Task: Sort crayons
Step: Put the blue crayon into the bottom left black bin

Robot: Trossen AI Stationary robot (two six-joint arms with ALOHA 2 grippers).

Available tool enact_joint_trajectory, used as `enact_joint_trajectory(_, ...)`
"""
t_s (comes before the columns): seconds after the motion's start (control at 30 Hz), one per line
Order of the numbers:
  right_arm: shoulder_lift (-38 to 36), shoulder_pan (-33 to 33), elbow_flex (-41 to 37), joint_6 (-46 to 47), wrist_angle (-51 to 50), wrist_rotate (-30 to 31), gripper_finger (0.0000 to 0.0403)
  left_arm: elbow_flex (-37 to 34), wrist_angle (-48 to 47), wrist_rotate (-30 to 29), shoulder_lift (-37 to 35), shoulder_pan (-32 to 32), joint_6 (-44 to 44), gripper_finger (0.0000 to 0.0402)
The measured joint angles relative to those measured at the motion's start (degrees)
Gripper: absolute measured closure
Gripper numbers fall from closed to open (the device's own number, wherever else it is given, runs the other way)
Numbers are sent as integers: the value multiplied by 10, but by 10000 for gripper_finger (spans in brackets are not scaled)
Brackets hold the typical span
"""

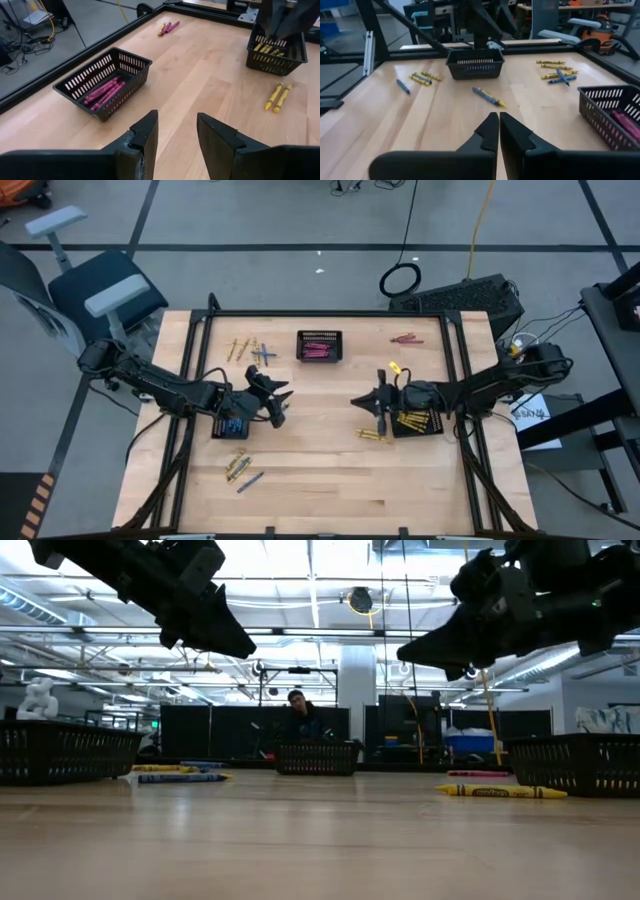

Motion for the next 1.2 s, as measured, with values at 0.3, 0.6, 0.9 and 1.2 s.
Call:
enact_joint_trajectory(0.3, 2, 14, -4, 0, -4, 0, 402, 0, 0, -10, 0, 0, 0, 267)
enact_joint_trajectory(0.6, 2, 14, -4, 6, -3, -2, 403, 0, 0, -10, 0, 0, 0, 267)
enact_joint_trajectory(0.9, 2, 14, -4, 20, -3, -3, 403, 0, 0, -10, 0, 0, 0, 267)
enact_joint_trajectory(1.2, 2, 14, -4, 20, -3, -4, 403, 0, 0, -10, 0, 0, 0, 267)
